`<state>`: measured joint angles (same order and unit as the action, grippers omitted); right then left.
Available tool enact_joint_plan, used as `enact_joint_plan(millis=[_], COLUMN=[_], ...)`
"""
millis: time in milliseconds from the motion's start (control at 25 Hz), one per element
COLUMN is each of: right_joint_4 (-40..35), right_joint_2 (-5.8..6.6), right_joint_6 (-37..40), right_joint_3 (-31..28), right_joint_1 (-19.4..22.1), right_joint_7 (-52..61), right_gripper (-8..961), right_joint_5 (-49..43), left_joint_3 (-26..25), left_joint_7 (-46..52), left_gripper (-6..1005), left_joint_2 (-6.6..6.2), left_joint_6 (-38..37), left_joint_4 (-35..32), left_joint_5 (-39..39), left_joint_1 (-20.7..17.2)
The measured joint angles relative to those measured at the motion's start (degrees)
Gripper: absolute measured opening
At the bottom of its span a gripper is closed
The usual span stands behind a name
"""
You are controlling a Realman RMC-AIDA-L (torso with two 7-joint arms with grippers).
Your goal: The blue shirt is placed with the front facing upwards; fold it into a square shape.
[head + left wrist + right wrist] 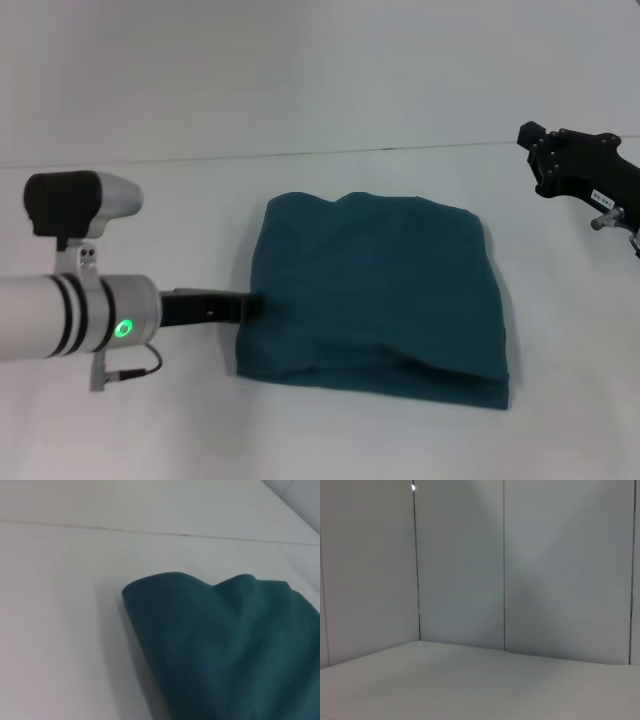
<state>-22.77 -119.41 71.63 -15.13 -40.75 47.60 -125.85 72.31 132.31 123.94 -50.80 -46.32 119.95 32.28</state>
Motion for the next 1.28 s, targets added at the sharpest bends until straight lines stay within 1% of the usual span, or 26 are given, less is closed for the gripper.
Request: enact_joint_plan(millis=[160, 240, 280, 480, 1000, 1280], right_joint_4=[0.0, 0.0, 0.0, 0.0, 0.39, 0.5], right_joint_2=[-0.03, -0.03, -0.03, -0.04, -0.03, -0.04], right_joint_6=[0.0, -0.03, -0.09, -0.93, -3.46, -2.25], right_joint_3=[0.5, 0.58, 0.63, 0.93, 4.58, 6.02], right_joint_1=[-0.25, -0.39, -0.47, -0.74, -1.69, -1.17], right_joint_7=[0.12, 0.18, 0.2, 0.22, -0.05, -0.12], right_gripper=[15, 15, 15, 15, 14, 15], right_joint_5=[0.0, 0.0, 0.0, -0.01, 2.26, 2.55], left_joint_3=[-0.01, 0.05, 0.11, 0.38, 0.97, -2.34], left_joint_7=[1.74, 2.07, 2.98, 4.95, 7.93, 6.76], left_gripper=[40, 41, 41, 40, 40, 54], left_joint_2=[0.33, 0.41, 0.52, 0.65, 0.69, 0.5], left_joint_6=[-1.53, -1.77, -2.23, -3.0, -3.95, -8.05], left_joint_4=[-2.95, -3.49, -4.36, -5.26, -7.34, -8.17], left_joint_5=[0.09, 0.09, 0.1, -0.11, -0.03, -0.02], left_joint_1=[-2.67, -3.21, -4.3, -6.21, -8.33, -8.37])
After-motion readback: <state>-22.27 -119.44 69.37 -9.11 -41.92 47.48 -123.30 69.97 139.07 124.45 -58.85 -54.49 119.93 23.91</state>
